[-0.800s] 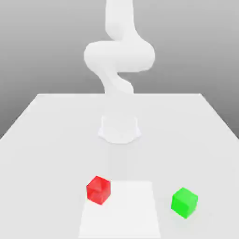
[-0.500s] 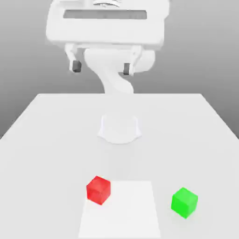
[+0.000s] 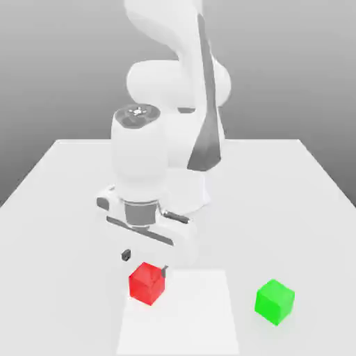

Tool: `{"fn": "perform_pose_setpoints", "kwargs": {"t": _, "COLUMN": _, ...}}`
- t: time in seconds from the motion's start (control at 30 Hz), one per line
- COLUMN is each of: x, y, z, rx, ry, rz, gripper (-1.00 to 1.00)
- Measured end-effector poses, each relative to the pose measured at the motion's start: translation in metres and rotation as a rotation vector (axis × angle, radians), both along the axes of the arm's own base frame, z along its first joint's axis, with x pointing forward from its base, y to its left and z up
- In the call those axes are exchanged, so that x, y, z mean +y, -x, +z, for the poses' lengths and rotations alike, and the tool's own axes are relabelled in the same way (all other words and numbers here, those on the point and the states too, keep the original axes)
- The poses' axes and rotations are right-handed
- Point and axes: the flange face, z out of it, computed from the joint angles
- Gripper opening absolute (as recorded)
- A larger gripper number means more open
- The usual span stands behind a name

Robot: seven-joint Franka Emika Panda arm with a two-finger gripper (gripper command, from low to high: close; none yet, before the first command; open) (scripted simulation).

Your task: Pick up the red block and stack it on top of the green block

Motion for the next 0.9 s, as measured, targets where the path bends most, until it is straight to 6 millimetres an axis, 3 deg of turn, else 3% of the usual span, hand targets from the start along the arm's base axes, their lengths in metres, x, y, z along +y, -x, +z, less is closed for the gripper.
{"fn": "perform_pose_setpoints", "kwargs": {"t": 0.03, "x": 0.000, "y": 0.001, "z": -0.010, "rx": 0.001, "ry": 0.000, "rz": 0.001, "gripper": 0.00}}
{"fn": "perform_pose_setpoints", "kwargs": {"t": 0.07, "x": 0.000, "y": 0.002, "z": -0.017, "rx": 0.002, "ry": 0.001, "rz": 0.001, "gripper": -1.00}}
{"fn": "perform_pose_setpoints", "kwargs": {"t": 0.3, "x": 0.000, "y": 0.002, "z": -0.017, "rx": 0.001, "ry": 0.001, "rz": 0.001, "gripper": -1.00}}
{"fn": "perform_pose_setpoints", "kwargs": {"t": 0.6, "x": 0.005, "y": -0.006, "z": 0.048, "rx": 0.002, "ry": 0.001, "rz": -0.010, "gripper": -1.00}}
{"fn": "perform_pose_setpoints", "kwargs": {"t": 0.7, "x": 0.050, "y": -0.022, "z": 0.056, "rx": 0.003, "ry": 0.001, "rz": 0.064, "gripper": -1.00}}
{"fn": "perform_pose_setpoints", "kwargs": {"t": 0.9, "x": 0.202, "y": -0.032, "z": 0.076, "rx": 0.003, "ry": 0.001, "rz": 0.314, "gripper": -1.00}}
